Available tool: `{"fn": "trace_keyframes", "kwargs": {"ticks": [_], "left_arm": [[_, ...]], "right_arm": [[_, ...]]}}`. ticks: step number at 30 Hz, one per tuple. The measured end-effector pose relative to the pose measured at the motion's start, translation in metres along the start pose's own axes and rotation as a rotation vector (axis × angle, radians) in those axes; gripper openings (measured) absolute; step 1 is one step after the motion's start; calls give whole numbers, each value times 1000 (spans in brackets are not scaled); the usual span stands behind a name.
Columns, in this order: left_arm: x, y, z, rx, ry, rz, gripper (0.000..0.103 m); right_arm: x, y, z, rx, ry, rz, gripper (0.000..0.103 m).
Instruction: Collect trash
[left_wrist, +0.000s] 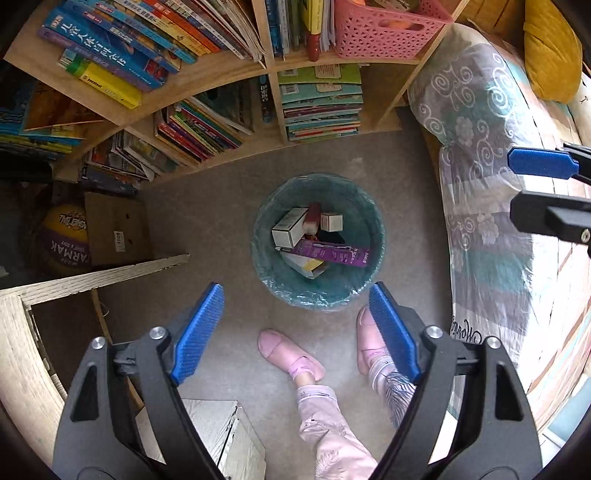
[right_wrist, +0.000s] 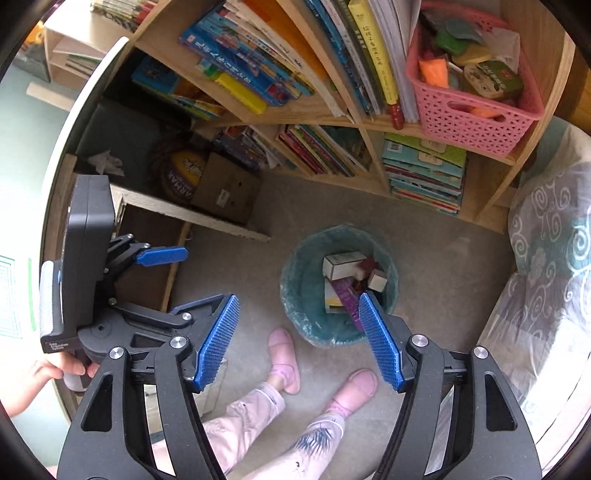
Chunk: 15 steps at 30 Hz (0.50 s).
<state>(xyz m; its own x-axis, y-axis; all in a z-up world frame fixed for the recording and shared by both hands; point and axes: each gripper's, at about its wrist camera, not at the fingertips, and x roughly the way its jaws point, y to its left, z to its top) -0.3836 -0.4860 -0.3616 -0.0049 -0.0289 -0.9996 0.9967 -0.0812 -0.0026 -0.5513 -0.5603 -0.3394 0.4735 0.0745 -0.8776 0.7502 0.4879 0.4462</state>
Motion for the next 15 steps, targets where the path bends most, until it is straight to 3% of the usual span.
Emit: {"fn": "trace_keyframes", "kwargs": {"ticks": [15], "left_arm": [[-19,-15,-12,11,-41,58,89]], "right_arm": [[-29,1,-16,6,-25,13,76]]}}
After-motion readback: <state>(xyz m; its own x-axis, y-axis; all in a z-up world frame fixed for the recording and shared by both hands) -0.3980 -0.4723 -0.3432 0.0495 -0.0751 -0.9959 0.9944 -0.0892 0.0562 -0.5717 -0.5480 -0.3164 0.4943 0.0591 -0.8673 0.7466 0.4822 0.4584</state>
